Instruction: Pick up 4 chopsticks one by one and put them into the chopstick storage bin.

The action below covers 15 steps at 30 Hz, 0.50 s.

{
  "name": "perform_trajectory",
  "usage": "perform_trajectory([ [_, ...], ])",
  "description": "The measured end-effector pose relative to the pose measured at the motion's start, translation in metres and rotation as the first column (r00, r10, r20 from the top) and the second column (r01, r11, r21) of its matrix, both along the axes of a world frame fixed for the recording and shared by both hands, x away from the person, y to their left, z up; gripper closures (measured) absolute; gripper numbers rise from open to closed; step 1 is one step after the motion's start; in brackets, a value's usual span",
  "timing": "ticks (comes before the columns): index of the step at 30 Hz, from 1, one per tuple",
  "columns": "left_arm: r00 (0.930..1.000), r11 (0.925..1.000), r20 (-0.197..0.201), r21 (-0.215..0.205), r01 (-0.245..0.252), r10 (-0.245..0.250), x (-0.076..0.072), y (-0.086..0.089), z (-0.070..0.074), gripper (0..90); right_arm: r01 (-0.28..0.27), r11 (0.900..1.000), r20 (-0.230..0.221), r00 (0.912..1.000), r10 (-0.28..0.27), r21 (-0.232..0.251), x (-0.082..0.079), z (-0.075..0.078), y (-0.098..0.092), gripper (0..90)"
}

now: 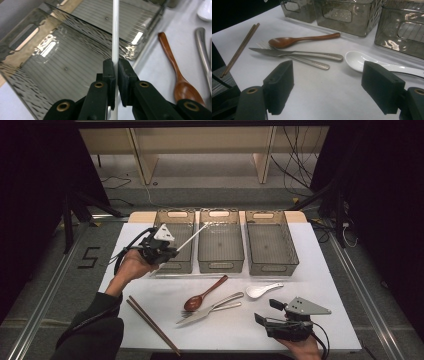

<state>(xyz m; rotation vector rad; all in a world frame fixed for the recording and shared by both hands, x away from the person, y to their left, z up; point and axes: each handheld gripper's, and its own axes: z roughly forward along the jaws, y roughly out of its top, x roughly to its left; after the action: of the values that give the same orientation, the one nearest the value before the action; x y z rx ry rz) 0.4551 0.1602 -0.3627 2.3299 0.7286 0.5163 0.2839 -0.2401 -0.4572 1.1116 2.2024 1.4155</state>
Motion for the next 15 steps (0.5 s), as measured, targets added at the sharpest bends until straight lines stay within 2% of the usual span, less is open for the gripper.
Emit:
perform_trajectory([
  [15, 0.9953, 0.9959, 0.035, -0.009, -0.090, 0.090, 0.034, 0.001, 0.017, 84.4, 0.000, 1.000, -0.003, 1.0000, 0.000, 0.004, 0.000, 0.000, -0.001, 26.6],
])
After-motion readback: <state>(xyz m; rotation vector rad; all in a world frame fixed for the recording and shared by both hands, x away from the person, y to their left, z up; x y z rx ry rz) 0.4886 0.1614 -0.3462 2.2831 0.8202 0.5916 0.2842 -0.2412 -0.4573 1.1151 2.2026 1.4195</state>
